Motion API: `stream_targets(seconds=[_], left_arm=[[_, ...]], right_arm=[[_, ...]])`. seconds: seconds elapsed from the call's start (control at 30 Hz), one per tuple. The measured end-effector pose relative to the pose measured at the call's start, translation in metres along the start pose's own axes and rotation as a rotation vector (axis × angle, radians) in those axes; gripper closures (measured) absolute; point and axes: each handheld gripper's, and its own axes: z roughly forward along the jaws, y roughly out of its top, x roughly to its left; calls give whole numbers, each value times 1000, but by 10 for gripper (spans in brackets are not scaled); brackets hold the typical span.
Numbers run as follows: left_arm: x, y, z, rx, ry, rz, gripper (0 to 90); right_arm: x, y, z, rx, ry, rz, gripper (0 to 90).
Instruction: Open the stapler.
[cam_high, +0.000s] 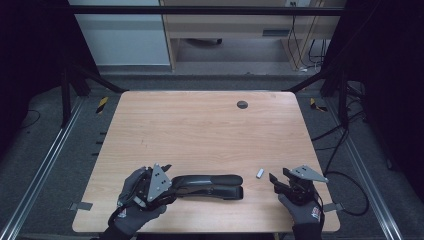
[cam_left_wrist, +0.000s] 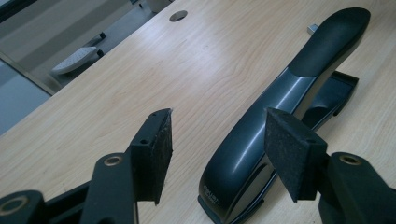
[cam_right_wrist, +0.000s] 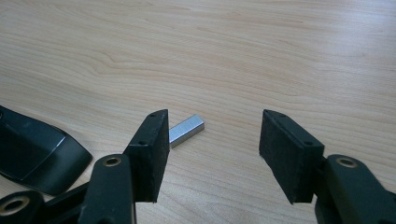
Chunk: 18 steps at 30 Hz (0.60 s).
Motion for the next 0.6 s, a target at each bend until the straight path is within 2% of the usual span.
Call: stream_targets(seconds=[0.6], left_arm=[[-31,16,18,17,-27,114,410]], right_arm=[[0,0,0,-1,7,2,439]])
